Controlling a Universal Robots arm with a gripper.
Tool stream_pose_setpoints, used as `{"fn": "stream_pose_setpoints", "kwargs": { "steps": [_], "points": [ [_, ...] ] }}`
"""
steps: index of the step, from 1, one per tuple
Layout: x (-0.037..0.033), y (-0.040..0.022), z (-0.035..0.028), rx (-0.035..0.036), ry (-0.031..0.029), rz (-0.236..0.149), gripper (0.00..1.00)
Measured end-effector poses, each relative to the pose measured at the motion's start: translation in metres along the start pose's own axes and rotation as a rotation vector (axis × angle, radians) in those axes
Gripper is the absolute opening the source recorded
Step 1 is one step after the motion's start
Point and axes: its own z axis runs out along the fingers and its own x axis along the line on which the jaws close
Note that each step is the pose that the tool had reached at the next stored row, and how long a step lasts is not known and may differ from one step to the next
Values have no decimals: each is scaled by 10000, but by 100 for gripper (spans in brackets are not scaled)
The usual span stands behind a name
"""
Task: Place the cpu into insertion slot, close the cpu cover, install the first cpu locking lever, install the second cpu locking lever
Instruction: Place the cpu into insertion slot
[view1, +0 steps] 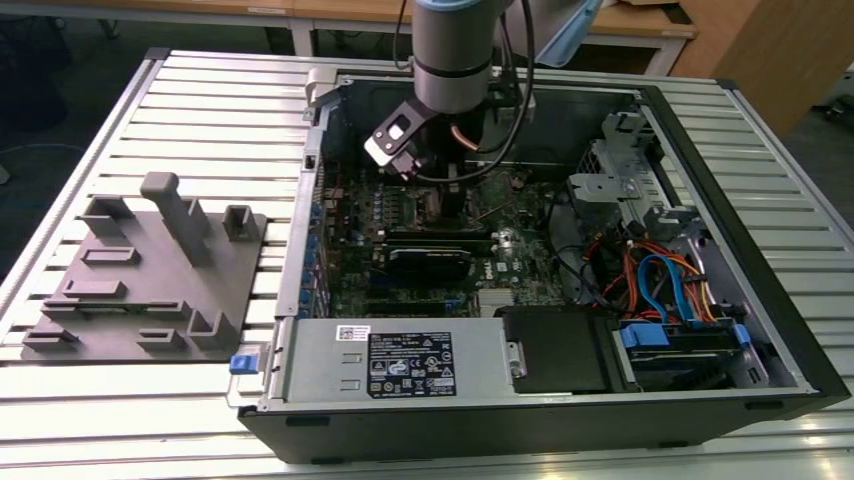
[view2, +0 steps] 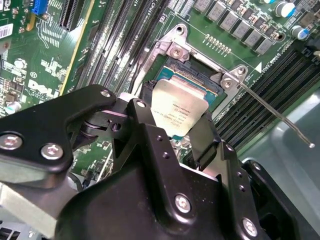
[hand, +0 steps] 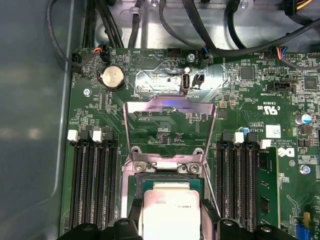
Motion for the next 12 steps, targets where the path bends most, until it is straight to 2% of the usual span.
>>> {"fn": "stream_pose_setpoints", "kwargs": {
  "steps": [12],
  "points": [
    [3,-7,71,0,1,-15,54]
  ]
}}
